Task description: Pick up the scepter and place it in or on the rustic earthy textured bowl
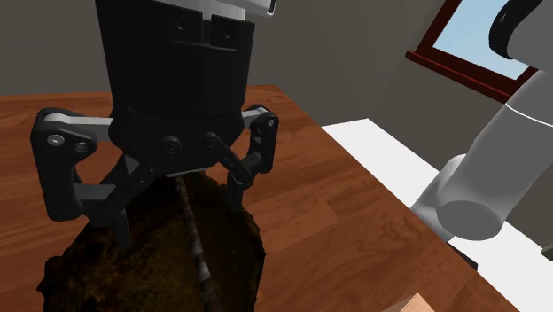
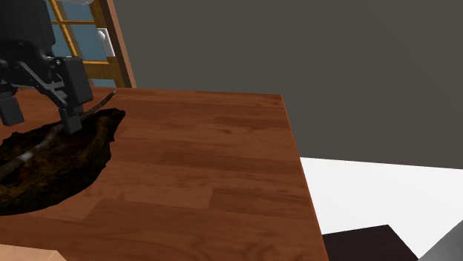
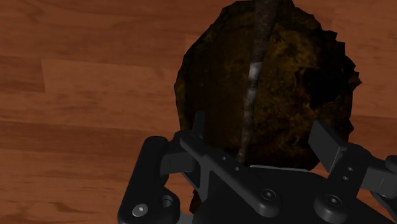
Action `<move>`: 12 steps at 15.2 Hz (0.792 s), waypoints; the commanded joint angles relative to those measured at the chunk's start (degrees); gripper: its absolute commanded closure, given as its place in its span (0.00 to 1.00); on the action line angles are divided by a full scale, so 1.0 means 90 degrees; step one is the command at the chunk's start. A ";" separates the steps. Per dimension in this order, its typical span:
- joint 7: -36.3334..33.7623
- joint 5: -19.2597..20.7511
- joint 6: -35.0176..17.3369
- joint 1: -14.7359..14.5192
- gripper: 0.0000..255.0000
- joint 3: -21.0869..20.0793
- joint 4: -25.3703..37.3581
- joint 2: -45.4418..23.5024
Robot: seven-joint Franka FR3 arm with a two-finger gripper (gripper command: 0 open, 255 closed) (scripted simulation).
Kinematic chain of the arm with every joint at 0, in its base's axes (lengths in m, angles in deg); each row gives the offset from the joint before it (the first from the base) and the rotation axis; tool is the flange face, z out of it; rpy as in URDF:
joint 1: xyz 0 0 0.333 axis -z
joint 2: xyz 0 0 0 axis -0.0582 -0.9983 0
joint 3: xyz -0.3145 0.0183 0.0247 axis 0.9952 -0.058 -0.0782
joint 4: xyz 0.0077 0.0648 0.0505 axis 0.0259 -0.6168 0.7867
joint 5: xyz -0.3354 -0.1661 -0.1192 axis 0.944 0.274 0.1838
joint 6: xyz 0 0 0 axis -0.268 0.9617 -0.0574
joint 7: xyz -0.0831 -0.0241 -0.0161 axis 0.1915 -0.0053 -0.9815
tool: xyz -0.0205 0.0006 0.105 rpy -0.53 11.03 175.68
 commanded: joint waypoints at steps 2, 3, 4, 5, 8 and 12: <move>-0.0029 0.0039 0.0218 -0.0010 0.00 0.0002 0.0244 -0.0043; -0.0069 0.0094 0.0439 -0.0031 0.00 0.0001 0.0502 -0.0105; -0.0119 0.0164 0.0665 -0.0062 0.00 -0.0004 0.0777 -0.0185; -0.0165 0.0230 0.0847 -0.0101 0.00 -0.0006 0.1006 -0.0260; -0.0164 0.0230 0.0847 -0.0103 0.00 -0.0004 0.1005 -0.0259; -0.0165 0.0230 0.0847 -0.0103 0.00 -0.0004 0.1006 -0.0260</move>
